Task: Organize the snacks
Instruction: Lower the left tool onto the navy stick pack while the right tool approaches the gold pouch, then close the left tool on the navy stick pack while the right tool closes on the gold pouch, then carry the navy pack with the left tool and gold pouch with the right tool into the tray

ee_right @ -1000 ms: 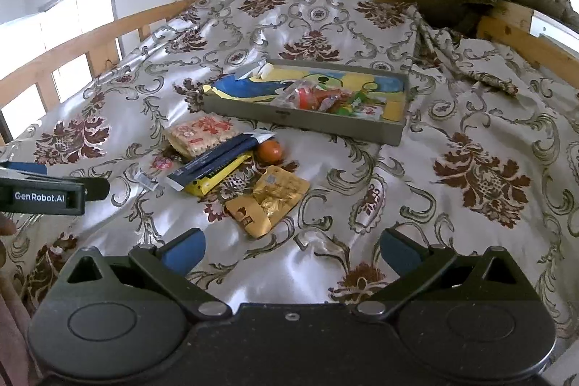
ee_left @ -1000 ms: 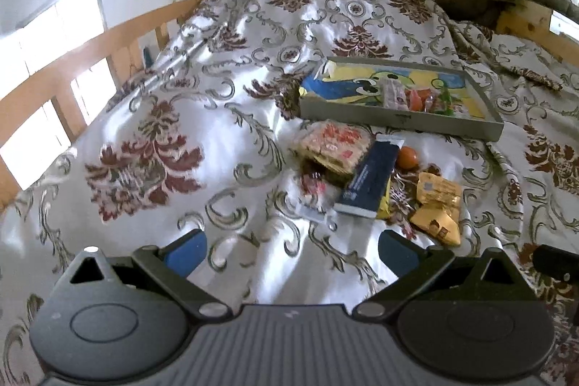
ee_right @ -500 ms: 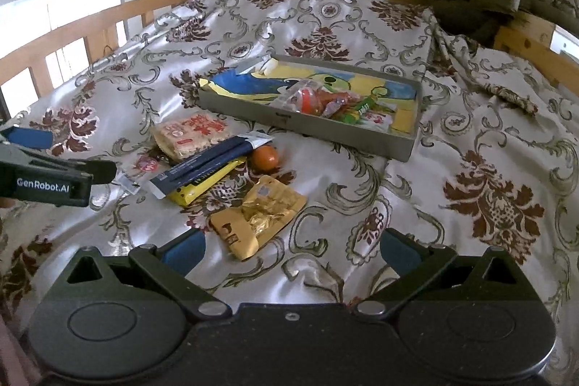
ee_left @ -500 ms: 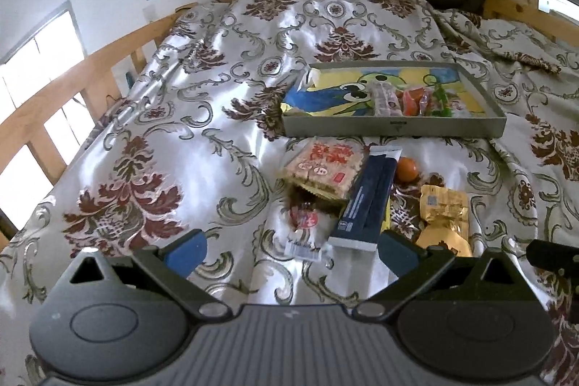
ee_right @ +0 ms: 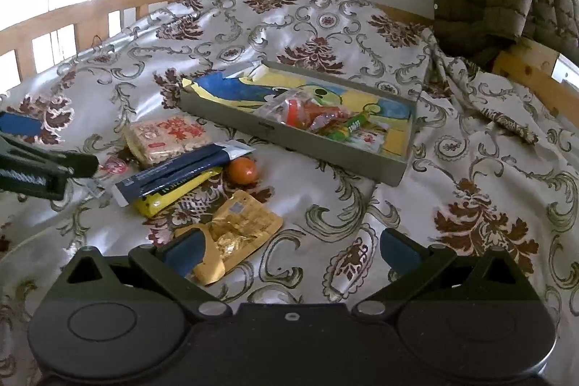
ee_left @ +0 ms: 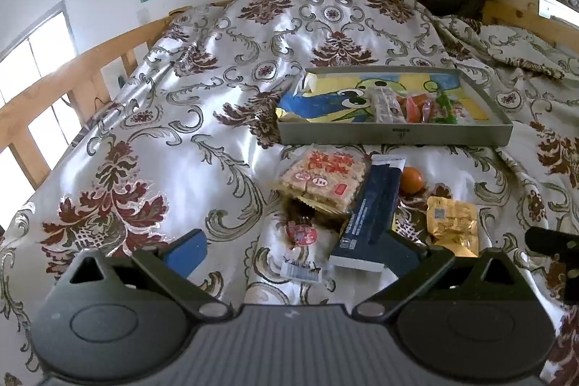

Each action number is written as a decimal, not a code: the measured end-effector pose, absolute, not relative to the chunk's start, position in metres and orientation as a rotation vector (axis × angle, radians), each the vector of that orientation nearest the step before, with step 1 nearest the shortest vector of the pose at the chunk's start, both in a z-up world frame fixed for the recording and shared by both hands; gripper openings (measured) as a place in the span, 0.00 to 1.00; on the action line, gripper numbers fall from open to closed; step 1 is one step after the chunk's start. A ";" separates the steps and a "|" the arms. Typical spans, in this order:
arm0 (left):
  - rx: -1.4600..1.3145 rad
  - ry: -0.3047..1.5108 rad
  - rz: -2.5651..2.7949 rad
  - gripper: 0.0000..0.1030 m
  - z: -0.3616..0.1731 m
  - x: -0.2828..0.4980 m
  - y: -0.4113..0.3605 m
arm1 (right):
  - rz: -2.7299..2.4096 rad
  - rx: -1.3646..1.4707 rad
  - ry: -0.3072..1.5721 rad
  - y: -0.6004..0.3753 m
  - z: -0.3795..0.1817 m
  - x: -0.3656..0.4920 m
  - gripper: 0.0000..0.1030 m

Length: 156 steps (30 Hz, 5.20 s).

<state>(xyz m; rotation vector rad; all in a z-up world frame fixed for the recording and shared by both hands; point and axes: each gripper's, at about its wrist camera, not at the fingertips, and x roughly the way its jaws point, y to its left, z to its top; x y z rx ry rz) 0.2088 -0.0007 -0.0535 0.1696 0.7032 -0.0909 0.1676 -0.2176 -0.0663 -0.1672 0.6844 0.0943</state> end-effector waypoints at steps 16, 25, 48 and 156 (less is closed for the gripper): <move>0.059 0.793 -0.113 1.00 -0.062 0.234 0.017 | 0.245 -0.191 0.709 -0.198 -0.086 0.191 0.99; -0.035 0.823 -0.195 1.00 -0.067 0.243 0.024 | 0.272 -0.191 0.760 -0.189 -0.100 0.203 0.99; 0.029 0.854 -0.399 0.83 -0.096 0.278 -0.010 | 0.196 0.032 0.916 -0.194 -0.133 0.239 0.83; -0.162 0.781 -0.318 0.40 -0.060 0.215 -0.003 | 0.228 0.009 0.834 -0.202 -0.106 0.221 0.17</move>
